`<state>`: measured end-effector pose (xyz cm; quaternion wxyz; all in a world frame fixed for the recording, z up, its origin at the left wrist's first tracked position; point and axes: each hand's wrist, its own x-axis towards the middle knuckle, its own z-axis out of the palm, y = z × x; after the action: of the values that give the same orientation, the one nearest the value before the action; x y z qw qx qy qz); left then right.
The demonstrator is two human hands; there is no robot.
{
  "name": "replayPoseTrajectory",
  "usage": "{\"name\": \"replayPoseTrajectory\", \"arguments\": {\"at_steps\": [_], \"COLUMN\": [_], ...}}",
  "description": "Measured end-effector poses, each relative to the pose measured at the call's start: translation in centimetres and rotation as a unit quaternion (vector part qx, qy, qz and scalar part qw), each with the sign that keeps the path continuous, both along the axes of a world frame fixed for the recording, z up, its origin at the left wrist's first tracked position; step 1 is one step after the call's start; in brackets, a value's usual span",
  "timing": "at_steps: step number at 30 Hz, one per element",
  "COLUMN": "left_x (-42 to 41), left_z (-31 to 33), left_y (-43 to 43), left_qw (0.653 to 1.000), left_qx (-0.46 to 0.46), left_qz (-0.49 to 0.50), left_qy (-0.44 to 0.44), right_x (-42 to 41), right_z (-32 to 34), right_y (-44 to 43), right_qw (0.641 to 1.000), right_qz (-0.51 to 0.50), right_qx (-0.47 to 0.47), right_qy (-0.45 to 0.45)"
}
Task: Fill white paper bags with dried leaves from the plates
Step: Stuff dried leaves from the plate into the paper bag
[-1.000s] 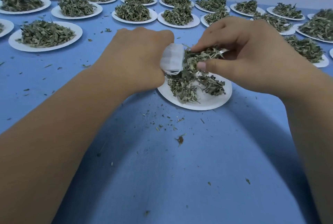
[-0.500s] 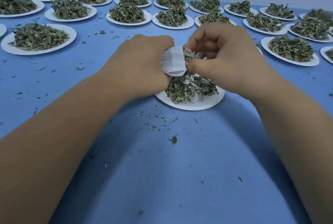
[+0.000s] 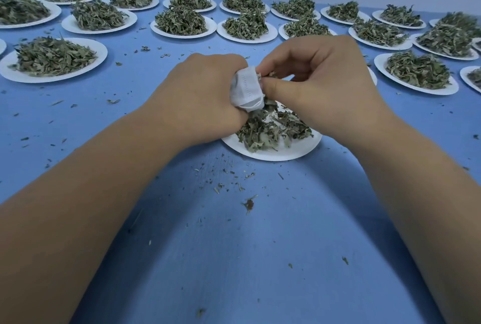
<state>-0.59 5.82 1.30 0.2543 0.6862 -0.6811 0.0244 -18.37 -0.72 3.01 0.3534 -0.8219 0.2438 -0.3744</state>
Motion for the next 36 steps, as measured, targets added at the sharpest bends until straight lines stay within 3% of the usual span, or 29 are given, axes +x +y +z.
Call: {"name": "replayPoseTrajectory", "arguments": {"at_steps": [6, 14, 19, 23, 26, 32, 36], "left_x": [0.4, 0.6, 0.2, 0.8, 1.5, 1.8, 1.0], "left_z": [-0.3, -0.4, -0.7, -0.5, -0.4, -0.4, -0.4], "left_y": [-0.3, -0.5, -0.8, -0.7, -0.6, -0.8, -0.8], "left_qw": [1.0, 1.0, 0.999, 0.999, 0.998, 0.998, 0.998], "left_qx": [-0.003, -0.005, -0.016, -0.035, -0.053, -0.057, -0.056], "left_qz": [-0.001, 0.005, -0.003, 0.005, 0.026, 0.021, -0.006], "left_qy": [-0.007, -0.016, -0.031, -0.012, 0.012, 0.026, 0.023], "right_x": [0.1, -0.1, 0.5, 0.3, -0.2, 0.0, 0.4], "right_z": [-0.1, 0.0, -0.3, 0.2, 0.6, 0.4, 0.3], "right_y": [0.1, 0.1, 0.7, 0.7, 0.4, 0.8, 0.9], "right_qw": [0.998, 0.999, 0.999, 1.0, 0.999, 0.995, 0.989], "right_qz": [0.022, 0.041, 0.0, 0.02, -0.02, 0.023, 0.075], "right_qx": [0.017, 0.032, -0.037, 0.009, 0.001, 0.032, 0.034], "right_qy": [0.056, -0.003, 0.006, -0.012, -0.035, 0.094, 0.125]}}
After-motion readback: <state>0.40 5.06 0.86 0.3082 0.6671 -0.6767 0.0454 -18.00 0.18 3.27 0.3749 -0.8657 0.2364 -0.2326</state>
